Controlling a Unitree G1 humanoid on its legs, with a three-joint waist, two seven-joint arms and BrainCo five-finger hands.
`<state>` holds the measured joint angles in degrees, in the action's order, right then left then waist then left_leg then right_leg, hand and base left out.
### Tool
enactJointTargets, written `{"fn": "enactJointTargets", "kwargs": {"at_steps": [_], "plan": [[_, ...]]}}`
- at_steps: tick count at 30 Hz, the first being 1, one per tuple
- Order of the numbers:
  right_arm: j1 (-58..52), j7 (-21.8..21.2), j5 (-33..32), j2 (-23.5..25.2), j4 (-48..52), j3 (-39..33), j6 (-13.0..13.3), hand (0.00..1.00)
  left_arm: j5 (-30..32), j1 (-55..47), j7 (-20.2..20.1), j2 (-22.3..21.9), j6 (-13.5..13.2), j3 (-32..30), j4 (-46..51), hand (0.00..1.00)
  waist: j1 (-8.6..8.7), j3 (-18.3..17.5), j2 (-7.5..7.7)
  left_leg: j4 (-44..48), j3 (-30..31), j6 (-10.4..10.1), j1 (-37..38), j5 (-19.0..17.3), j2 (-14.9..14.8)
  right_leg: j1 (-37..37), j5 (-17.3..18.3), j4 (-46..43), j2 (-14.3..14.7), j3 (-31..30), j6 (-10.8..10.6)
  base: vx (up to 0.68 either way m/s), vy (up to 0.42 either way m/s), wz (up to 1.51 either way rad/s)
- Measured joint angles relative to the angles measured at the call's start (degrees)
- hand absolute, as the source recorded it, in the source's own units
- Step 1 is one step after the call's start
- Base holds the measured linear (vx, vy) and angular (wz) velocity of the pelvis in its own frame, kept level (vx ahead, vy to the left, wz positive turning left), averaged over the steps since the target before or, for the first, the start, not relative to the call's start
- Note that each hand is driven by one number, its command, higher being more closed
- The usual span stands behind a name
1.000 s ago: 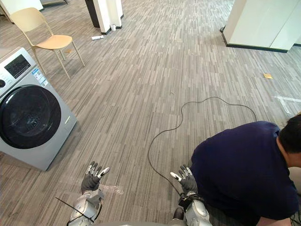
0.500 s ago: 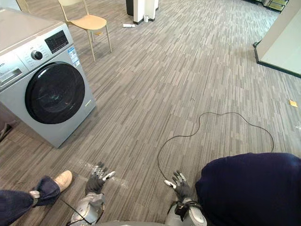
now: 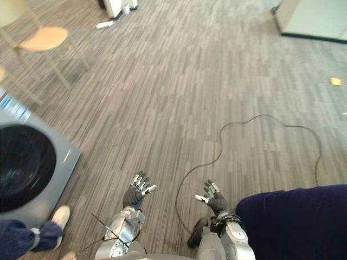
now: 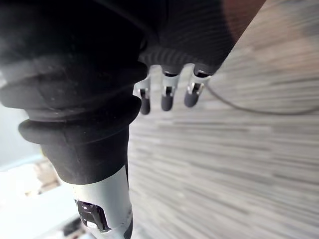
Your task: Organize washtable
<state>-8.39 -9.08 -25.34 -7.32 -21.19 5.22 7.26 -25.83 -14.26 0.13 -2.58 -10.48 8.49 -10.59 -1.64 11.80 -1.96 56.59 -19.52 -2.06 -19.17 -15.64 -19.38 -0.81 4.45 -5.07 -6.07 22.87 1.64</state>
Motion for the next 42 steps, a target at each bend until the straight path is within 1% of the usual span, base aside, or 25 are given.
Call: {"fn": "enactJointTargets", "kwargs": {"at_steps": [1, 3, 4, 9, 11, 13, 15, 17, 20, 22, 23, 24, 25, 26, 27, 28, 29, 31, 32, 33, 34, 36, 39, 41, 42], "plan": [[0.3, 0.0, 0.0, 0.1, 0.0, 0.4, 0.0, 0.00, -0.7, -1.1, 0.0, 0.1, 0.0, -0.6, 1.4, 0.00, -0.44, 0.2, -0.03, -6.4, 1.7, -0.3, -2.6, 0.2, 0.6, -1.3, 0.6, 1.1, -0.5, -2.0, -1.0, 0.47, 0.354, -1.32], [0.3, -0.2, -0.1, -0.2, 0.2, 0.6, 0.1, 0.00, -1.0, -3.3, 0.1, -0.3, -0.1, -1.9, 4.4, 0.00, -0.97, 0.1, -1.19, -30.0, 5.6, -5.5, -2.9, 3.9, 1.5, -4.4, 2.2, 3.4, -1.9, -4.5, -5.3, 0.53, 0.460, -1.38], [0.5, 0.1, -0.6, 0.2, -0.5, 1.2, 0.1, 0.00, -1.7, -3.4, 0.4, -0.2, -0.4, -2.8, 4.7, 0.00, -1.55, 0.4, -1.07, -32.5, 3.7, -2.5, 0.3, 12.6, 1.9, -8.0, 2.1, 5.4, -2.5, -7.2, -9.4, 0.53, 0.379, -1.01], [2.5, 0.0, -1.2, 2.6, -0.1, 2.7, 0.2, 0.00, -3.7, -2.6, 1.4, 0.5, -1.9, -5.7, 10.9, 0.00, -2.51, -0.1, 4.58, -26.4, -2.6, 4.0, 3.5, 3.6, 4.5, -7.7, 1.0, -3.8, -2.0, -7.5, -9.1, 0.48, 0.203, -0.64], [3.6, 0.0, -1.2, 3.5, -0.3, 2.6, 0.2, 0.00, -3.7, -3.4, 1.5, 1.1, -1.8, -7.5, 11.0, 0.00, -2.40, 0.0, 4.61, -23.9, -4.6, 4.5, 6.2, 2.3, 4.6, -4.9, 0.2, -14.0, -5.2, -7.3, -8.3, 0.42, 0.207, -0.72], [2.0, -0.9, -2.4, 4.7, -0.2, 2.4, 0.2, 0.00, -3.7, -5.4, 1.7, 3.2, -1.9, -8.1, 12.3, 0.00, -2.10, -0.4, 5.08, -28.7, -6.0, 2.9, 14.0, -2.5, 7.9, 2.4, -2.8, -36.9, -11.8, -6.9, -8.9, 0.37, 0.206, -0.18], [1.0, -1.4, -3.2, 5.4, -1.5, 2.4, -0.3, 0.00, -3.5, -5.4, 2.1, 5.5, -1.7, -8.1, 12.7, 0.00, -1.99, -1.1, 8.18, -30.6, -6.1, 3.9, 16.9, -5.4, 11.6, 11.4, -0.8, -55.6, -16.3, -7.9, -6.6, 0.38, 0.015, 0.20], [1.3, -1.4, -2.1, 5.3, -2.1, 1.3, -1.1, 0.00, -2.6, -6.4, 2.4, 6.0, -1.1, -7.8, 12.5, 0.00, -1.56, -0.7, 7.54, -33.4, -6.1, 3.3, 20.5, -5.8, 12.9, 17.1, 4.1, -61.6, -16.0, -6.8, -3.2, 0.40, -0.048, 0.15], [1.3, -1.4, -1.8, 3.8, -2.0, 0.2, -1.2, 0.00, -2.7, -7.3, 2.2, 5.5, -1.1, -5.4, 10.9, 0.00, 1.08, 0.0, 2.92, -40.5, -4.2, 2.3, 27.0, -5.3, 13.2, 24.8, 9.7, -51.7, -14.1, -2.5, -1.1, 0.50, -0.050, 0.37], [1.6, -1.5, -1.8, 1.9, -1.5, -0.3, -1.2, 0.00, -3.4, -5.0, 0.9, 4.5, -1.1, -4.0, 7.7, 0.00, 2.56, 0.4, 0.24, -44.0, -2.5, 1.0, 29.9, -4.6, 11.7, 27.2, 6.4, -31.4, -11.7, -1.4, -2.4, 0.51, -0.140, 0.66], [1.3, -1.4, -1.8, 1.3, -1.5, -0.6, -1.3, 0.00, -3.4, -3.6, 0.1, 4.1, -1.0, -3.8, 5.0, 0.00, 3.20, 0.6, -0.40, -46.7, -1.9, -0.3, 32.7, -3.9, 11.6, 27.0, -1.7, -11.3, -11.1, 1.1, -4.5, 0.48, -0.164, 0.62], [1.1, -1.4, -1.7, 1.3, -1.5, -0.5, -1.3, 0.00, -3.3, -3.6, -0.1, 4.0, -1.0, -3.8, 4.2, 0.00, 3.33, 0.4, -0.02, -47.8, -1.7, -1.2, 34.2, -3.7, 11.9, 26.9, -4.5, -5.4, -11.2, 1.8, -5.4, 0.63, -0.242, 0.68], [0.5, -1.4, -1.6, 0.8, -1.6, -0.5, -1.5, 0.00, -3.3, -3.0, -0.2, 3.5, -0.9, -3.6, 1.6, 0.00, 3.96, 0.5, -0.74, -49.2, -0.7, -2.5, 36.5, -3.1, 11.8, 26.4, -10.7, -3.9, -11.4, 2.3, -6.7, 0.68, -0.238, 0.38], [0.8, -1.4, -1.0, 0.3, -1.6, -0.9, -1.6, 0.00, -3.3, -1.6, -0.1, 1.9, -0.3, -2.9, -1.3, 0.00, 3.86, 0.3, -2.76, -49.8, -0.2, -3.8, 37.4, 0.1, 10.2, 26.5, -11.6, -9.0, -12.4, 3.9, -7.0, 0.69, -0.233, 0.38], [0.7, -1.3, -0.9, 0.3, -1.6, -1.3, -1.6, 0.00, -3.3, -0.9, -0.1, 1.8, -0.1, -2.2, -2.0, 0.00, 4.10, 0.3, -2.74, -49.6, 1.2, -3.7, 37.6, 2.4, 10.1, 26.7, -11.5, -11.8, -12.8, 3.3, -6.8, 0.79, -0.307, 0.46], [-0.7, -1.4, -0.5, 0.5, -0.9, -2.5, -1.6, 0.00, -3.3, 0.4, -0.6, 1.6, 0.1, 0.1, -3.8, 0.00, 4.44, 0.1, -2.72, -47.9, 4.2, -3.4, 38.6, 6.9, 9.4, 26.6, -9.1, -18.0, -13.1, 0.2, -3.5, 0.72, -0.360, 0.61], [-2.0, -1.5, -0.1, 0.6, 0.0, -2.6, -1.5, 0.00, -3.4, 0.7, -1.4, 1.2, 0.2, 1.4, -5.1, 0.00, 4.54, -0.4, -2.28, -42.2, 6.4, -6.5, 38.2, 10.6, 8.1, 26.3, -5.3, -23.8, -13.1, -2.0, -1.4, 0.71, -0.372, 0.44], [-2.0, -1.9, 0.2, -0.1, -0.7, -2.4, -1.5, 0.00, -3.8, 1.2, -1.3, 0.3, 0.3, 1.4, -7.4, 0.00, 4.28, -0.5, -3.26, -27.4, 6.8, -12.7, 33.0, 17.5, 3.2, 22.4, -0.5, -25.6, -12.0, 0.2, -2.4, 0.51, -0.208, 0.08], [-2.3, -1.9, 0.2, 0.2, -0.7, -2.4, -1.6, 0.00, -3.9, 1.6, -1.3, 0.4, 0.6, 1.4, -9.5, 0.00, 4.47, -0.3, -3.50, -17.0, 6.4, -12.3, 28.0, 26.6, -0.8, 19.0, 1.1, -24.1, -10.7, 1.3, -2.7, 0.65, -0.140, 0.10], [-2.3, -1.5, -0.1, 0.3, -0.7, -2.4, -1.6, 0.00, -3.9, 2.2, -1.2, 0.5, 1.3, 1.5, -11.1, 0.00, 3.90, -0.3, -4.68, -0.3, 5.1, -12.0, 20.2, 26.1, -6.0, 14.2, 1.3, -20.5, -8.7, 3.1, -1.9, 0.72, -0.113, -0.01], [-1.8, -0.7, -0.5, 0.0, -0.5, -2.6, -1.6, 0.00, -3.9, 1.8, -1.1, 0.7, 1.3, 1.2, -11.4, 0.00, 3.54, -0.2, -4.64, 10.5, 1.9, -6.8, 14.5, 21.3, -8.3, 9.5, 1.3, -16.3, -7.0, 3.1, -1.9, 0.56, -0.038, -0.09], [-1.5, 0.0, -1.1, 0.1, 0.0, -2.5, -1.1, 0.00, -3.9, 1.5, -1.2, 1.1, 1.3, -0.2, -12.5, 0.00, 3.63, 0.1, -3.70, 12.8, -2.8, -1.0, 7.9, 12.8, -7.5, 2.4, 1.4, -10.0, -6.4, 3.6, -2.0, 0.52, 0.030, 0.00], [0.6, 0.2, -1.1, 0.1, 0.0, -1.2, -1.1, 0.00, -5.3, 1.3, -1.2, 1.4, 1.3, -4.1, -12.4, 0.00, 1.44, 0.6, -2.66, -4.9, -8.6, 0.8, -2.0, 6.8, -5.3, -5.2, 2.5, -3.6, -6.6, 3.3, -3.7, 0.54, 0.197, -0.22], [1.1, 0.0, -1.0, 0.2, -0.1, 0.9, -1.1, 0.00, -6.3, 0.0, -1.0, 1.5, 1.4, -6.7, -12.0, 0.00, 0.66, 0.8, -2.12, -24.2, -9.4, -1.1, -3.9, 8.5, -3.1, -9.2, 4.5, -2.1, -7.8, 2.8, -7.0, 0.59, 0.368, -0.40], [1.7, -0.1, -1.0, 0.8, -1.4, 2.2, -1.0, 0.00, -6.7, -0.9, -0.2, 1.7, 1.5, -8.6, -11.8, 0.00, 0.06, 0.5, -1.44, -29.7, -9.2, 3.0, -2.8, 13.3, -0.9, -12.1, 5.6, -0.6, -9.1, 1.8, -9.7, 0.60, 0.324, -0.23]]}}
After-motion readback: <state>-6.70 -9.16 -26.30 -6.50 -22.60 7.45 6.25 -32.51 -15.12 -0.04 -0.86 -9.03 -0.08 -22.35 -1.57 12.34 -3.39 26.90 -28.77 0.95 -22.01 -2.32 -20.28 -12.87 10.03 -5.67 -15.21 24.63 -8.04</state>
